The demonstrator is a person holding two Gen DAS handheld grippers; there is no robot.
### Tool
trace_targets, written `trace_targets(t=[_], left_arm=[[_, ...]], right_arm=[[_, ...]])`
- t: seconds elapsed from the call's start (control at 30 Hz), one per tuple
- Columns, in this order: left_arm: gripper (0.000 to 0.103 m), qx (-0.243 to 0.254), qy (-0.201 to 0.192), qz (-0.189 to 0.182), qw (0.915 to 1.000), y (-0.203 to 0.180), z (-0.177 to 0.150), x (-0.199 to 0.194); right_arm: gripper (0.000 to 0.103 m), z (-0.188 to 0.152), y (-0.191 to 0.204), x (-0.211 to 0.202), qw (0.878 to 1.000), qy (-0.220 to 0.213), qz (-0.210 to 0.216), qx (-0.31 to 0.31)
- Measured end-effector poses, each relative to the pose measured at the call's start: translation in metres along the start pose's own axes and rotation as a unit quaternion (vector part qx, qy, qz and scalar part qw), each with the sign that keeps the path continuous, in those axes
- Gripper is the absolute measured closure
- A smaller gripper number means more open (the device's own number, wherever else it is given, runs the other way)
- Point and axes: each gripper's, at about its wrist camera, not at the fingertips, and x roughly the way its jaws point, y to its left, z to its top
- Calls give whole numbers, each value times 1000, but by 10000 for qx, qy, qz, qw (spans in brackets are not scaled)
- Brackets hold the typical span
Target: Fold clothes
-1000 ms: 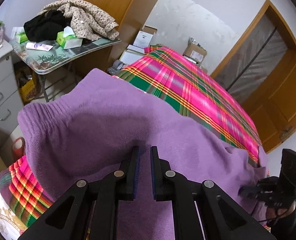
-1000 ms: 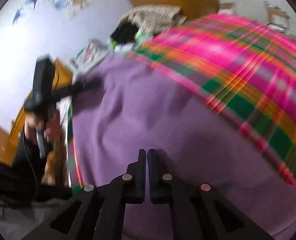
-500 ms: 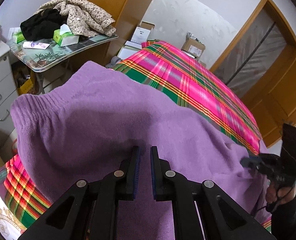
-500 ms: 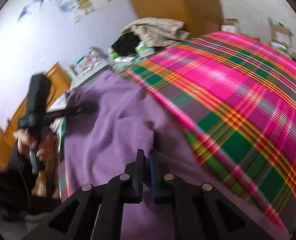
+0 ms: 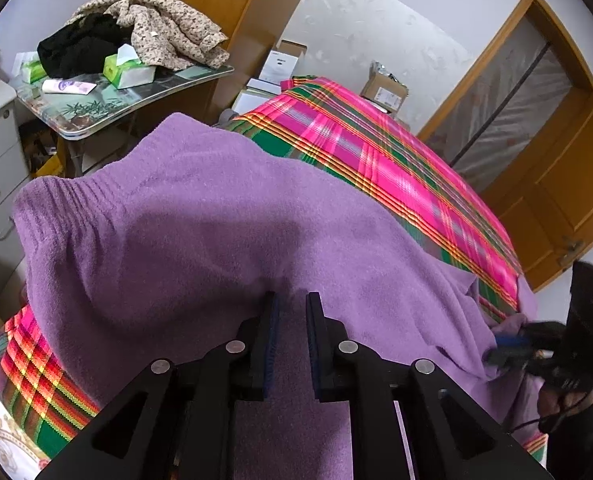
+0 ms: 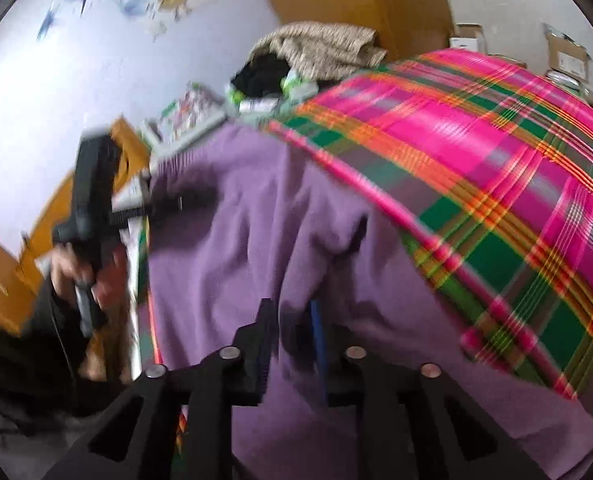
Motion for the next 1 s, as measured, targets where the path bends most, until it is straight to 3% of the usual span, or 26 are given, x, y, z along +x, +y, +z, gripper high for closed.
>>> trace_targets(t=[0.1,0.27,0.33,0.4,0.63,0.77,0.83,1.0], left_arm=[[89,11,-4,4,10000,-1,0,0],[89,50,-9,7,10000,-1,0,1],[89,60,-12,-15,10000,0,0,1],[89,73,-17,-37,10000,1,0,1],[89,133,-49,-162,9998,4,-2,0],[89,170,-38,-166,9997,4,-2,0],[89,191,-18,-131,9997,2,-1,-1],[89,209,-389,60,9990,9,9,-24]], right_arm=[[72,12,-13,8,9991,-5,145,406],[73,20,-36,41,9929,294,495,1043],[96,24,-39,46,9902,209,748,1164],[96,28,-41,47,9888,92,864,1214],[97,28,-83,27,9777,-728,489,1911],[96,21,-92,37,9770,-546,267,2044],[89,20,-94,36,9758,-510,182,2119],[89,23,-67,2,9824,-926,-174,1610]])
